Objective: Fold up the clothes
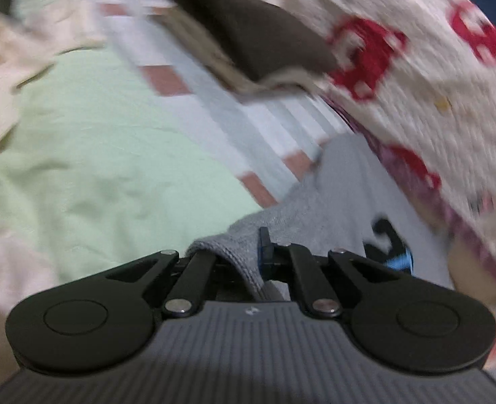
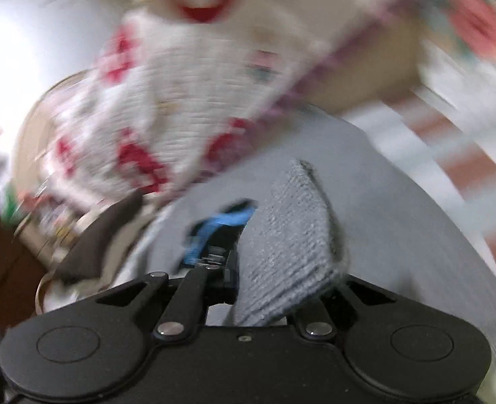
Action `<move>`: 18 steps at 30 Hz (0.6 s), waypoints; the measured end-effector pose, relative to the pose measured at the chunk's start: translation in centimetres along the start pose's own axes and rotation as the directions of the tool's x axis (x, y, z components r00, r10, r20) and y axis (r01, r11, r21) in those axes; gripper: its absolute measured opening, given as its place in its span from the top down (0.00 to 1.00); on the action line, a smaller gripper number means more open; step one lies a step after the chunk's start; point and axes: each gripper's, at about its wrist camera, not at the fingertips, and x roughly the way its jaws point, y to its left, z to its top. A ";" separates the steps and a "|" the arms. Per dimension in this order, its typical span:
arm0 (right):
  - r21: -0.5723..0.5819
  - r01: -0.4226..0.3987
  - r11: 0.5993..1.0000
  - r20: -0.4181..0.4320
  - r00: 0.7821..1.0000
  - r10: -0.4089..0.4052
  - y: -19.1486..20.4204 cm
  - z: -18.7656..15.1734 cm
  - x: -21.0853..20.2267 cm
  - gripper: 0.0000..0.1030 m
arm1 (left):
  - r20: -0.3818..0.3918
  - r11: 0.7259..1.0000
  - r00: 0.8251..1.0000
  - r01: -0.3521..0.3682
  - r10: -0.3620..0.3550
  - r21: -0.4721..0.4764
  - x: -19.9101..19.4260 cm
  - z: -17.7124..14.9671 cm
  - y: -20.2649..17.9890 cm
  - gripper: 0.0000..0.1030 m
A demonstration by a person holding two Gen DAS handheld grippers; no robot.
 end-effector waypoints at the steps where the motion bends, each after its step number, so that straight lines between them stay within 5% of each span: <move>1: -0.026 -0.012 1.000 -0.002 1.000 0.011 0.8 0.1 0.4 0.90 | -0.010 1.000 1.000 -0.018 0.017 -0.017 0.4 0.0 0.3 0.96; 5: -0.095 0.068 0.993 -0.071 0.995 -0.075 1.2 -0.6 2.3 0.90 | -0.050 0.998 0.997 -0.066 0.066 -0.001 1.7 -0.3 0.2 0.96; 9: -0.113 0.137 0.984 -0.114 0.982 -0.150 0.0 -0.8 2.7 0.90 | -0.015 0.998 1.000 0.004 -0.005 -0.063 0.4 0.2 0.6 0.96; 13: -0.182 0.077 0.980 0.008 0.997 -0.076 2.1 0.0 0.6 0.90 | 0.038 0.989 0.999 0.027 -0.022 -0.143 -0.1 -0.3 1.4 0.96; 18: -0.210 0.191 0.959 -0.079 0.974 -0.211 1.2 -1.3 4.0 0.88 | -0.117 0.986 0.990 -0.091 0.075 -0.138 1.1 -0.5 1.3 0.90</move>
